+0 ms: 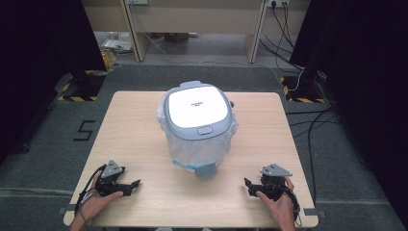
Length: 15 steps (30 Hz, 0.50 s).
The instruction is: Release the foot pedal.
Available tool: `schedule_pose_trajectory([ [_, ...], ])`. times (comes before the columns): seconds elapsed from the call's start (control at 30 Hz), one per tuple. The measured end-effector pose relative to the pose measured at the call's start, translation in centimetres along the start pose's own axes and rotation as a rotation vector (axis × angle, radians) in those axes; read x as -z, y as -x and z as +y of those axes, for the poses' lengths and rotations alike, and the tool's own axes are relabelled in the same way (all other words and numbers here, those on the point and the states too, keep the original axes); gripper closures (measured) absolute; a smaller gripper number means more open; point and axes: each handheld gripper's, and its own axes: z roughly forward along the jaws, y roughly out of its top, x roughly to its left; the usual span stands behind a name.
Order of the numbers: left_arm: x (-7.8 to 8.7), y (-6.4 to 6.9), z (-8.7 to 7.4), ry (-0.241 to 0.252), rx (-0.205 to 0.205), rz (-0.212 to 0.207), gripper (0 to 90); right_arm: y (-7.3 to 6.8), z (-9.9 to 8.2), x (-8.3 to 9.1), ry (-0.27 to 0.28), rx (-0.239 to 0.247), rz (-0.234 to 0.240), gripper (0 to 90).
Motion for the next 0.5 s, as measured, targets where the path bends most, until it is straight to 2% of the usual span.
schedule_pose_trajectory([
  [0.17,0.0,0.0,0.0,0.000,0.000,0.000,15.0,0.1,-0.5,0.1,-0.014,0.000,-0.009,15.4],
  [0.3,0.0,0.0,0.0,0.000,0.000,0.000,15.0,0.2,-1.1,-0.3,-0.050,0.010,-0.019,15.6],
  [0.5,0.0,0.0,0.0,0.000,0.000,0.000,15.0,0.3,-1.6,-0.6,-0.058,-0.018,0.004,15.1],
])
